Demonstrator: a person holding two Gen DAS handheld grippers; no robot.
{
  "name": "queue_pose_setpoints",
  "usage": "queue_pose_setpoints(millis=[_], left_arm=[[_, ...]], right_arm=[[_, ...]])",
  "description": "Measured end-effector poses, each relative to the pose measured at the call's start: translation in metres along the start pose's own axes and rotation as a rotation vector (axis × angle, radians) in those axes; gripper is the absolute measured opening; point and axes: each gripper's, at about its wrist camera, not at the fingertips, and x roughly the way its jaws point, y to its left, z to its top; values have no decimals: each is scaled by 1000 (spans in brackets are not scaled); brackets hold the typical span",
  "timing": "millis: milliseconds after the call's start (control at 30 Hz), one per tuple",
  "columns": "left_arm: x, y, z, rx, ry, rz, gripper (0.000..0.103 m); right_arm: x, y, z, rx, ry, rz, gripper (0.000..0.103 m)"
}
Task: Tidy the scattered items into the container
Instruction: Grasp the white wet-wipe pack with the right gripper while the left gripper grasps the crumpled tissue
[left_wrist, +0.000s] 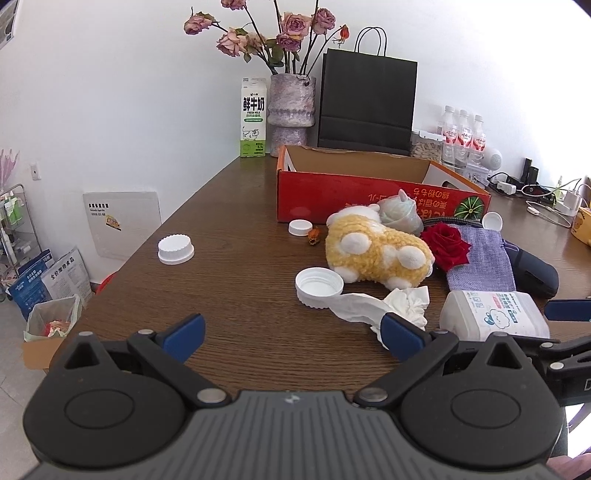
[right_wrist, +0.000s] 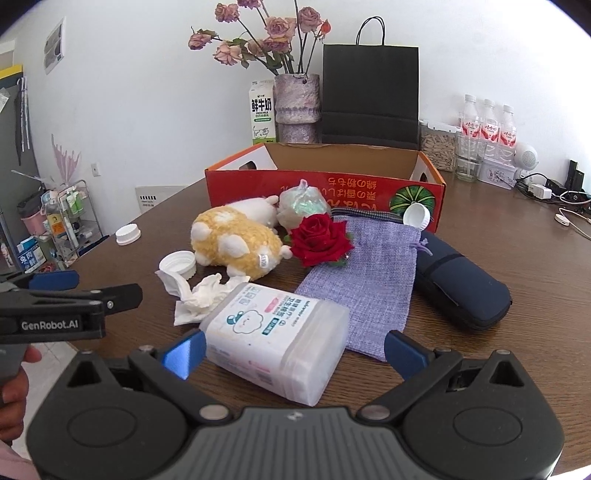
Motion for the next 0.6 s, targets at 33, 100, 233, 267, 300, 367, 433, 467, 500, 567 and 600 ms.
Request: queue_pose_setpoints(millis=[33,100,233,267,300,367,433,467,500,567,600], left_arm=[[1,3,0,-2,1,1,103],[3,9,-1,-9,6,3,103],[6,21,-3,-20,16,6,103],[6,23,-3,-21,18,5,103],[7,24,-4,-22,20,4,103],[7,26,-5,-25,24,0,103],[8,26,-5,-26,28,-2,103],[8,26,-6,-27,29,-2,103],[8,26,-6,-28,30,-2,103],[8,25,-5,-27,31,-2,103],[8,24,-5,-25,31,-4,103]], right_arm=[[4,3,1,-3,8,-1,103],[11,9,3,-8,21,-6,103],[25,20,6,-11,44,-24,103],[27,22,6,-13,49,-28,103],[30,24,6,-16,54,-35,103],[35,27,6,-19,64,-54,102],[39,27,5,-16,69,-71,97],[40,27,5,-11,67,-79,94],[40,25,5,-7,63,-77,94],[38,23,4,-6,53,-67,94],[37,22,3,-11,45,-63,93]])
